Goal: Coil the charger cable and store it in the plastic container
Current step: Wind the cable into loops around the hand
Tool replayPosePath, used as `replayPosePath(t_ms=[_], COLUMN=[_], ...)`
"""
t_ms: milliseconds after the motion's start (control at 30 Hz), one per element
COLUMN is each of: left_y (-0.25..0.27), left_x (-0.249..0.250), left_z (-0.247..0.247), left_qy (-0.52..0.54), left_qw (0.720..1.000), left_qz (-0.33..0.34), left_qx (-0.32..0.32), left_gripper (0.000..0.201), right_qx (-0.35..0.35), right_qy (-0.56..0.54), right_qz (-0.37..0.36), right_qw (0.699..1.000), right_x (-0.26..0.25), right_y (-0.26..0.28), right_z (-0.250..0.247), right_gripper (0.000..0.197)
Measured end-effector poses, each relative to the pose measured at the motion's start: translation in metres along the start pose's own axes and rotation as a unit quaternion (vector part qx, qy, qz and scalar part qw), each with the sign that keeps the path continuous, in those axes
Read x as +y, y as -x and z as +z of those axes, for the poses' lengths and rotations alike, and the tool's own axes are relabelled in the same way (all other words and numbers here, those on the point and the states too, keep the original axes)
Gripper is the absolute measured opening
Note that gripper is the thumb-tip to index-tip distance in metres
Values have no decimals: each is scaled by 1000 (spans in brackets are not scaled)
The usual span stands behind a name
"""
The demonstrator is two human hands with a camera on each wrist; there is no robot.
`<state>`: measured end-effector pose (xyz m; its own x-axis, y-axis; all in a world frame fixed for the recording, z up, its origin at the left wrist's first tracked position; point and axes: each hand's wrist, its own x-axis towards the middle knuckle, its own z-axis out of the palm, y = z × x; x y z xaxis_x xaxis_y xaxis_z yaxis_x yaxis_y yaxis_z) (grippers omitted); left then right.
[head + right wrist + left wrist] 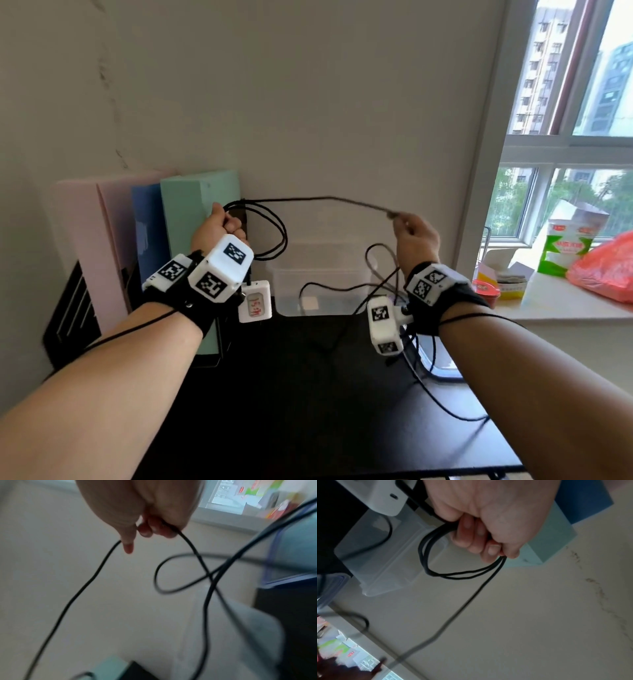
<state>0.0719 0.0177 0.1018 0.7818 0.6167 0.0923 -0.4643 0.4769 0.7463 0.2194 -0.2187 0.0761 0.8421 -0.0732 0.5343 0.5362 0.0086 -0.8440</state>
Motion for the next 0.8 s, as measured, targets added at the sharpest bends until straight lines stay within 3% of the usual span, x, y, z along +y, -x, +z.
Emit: replayPosePath(t_ms=[67,133,200,233,267,333,467,533,633,700,800], left_y=[-2,-7,-10,-11,-10,-5,7,13,20,24,25], left_x=[-2,-5,-10,-12,-15,-21,-33,-38,-46,-50,-52], left_z=[-1,-3,-5,-6,-7,-7,0,7,17,22,27], left_qy=[-24,-41,-55,-60,-63,-74,-96,-118,-194,-239,-223], left_qw=[1000,999,998,997,997,997,993,988,975,965,969], left_qz=[9,6,-2,-5,-7,-14,-37,-35,1,25,39], left_qx=[11,29,40,42,41,20,-60,-92,-108,-104,-99], left_gripper=[44,42,39,38,38,38,37,34,36,36,28], right_qx=[21,-109,-282,-333,-361,-391,-429,-450,-477,-485,-469], right_qy=[-11,162,408,487,528,557,554,541,488,441,372], right_qz=[-76,-155,-181,-168,-164,-193,-273,-288,-292,-291,-282], right_qw=[997,968,850,790,751,706,659,650,670,697,750], right_x=[-16,-24,-21,-19,-19,-23,-38,-42,-51,-60,-67], right_y=[-7,-6,3,8,13,24,42,47,53,55,56], right_z=[4,10,15,16,17,21,35,43,52,55,51], right_gripper=[24,28,32,35,37,39,35,32,24,21,20])
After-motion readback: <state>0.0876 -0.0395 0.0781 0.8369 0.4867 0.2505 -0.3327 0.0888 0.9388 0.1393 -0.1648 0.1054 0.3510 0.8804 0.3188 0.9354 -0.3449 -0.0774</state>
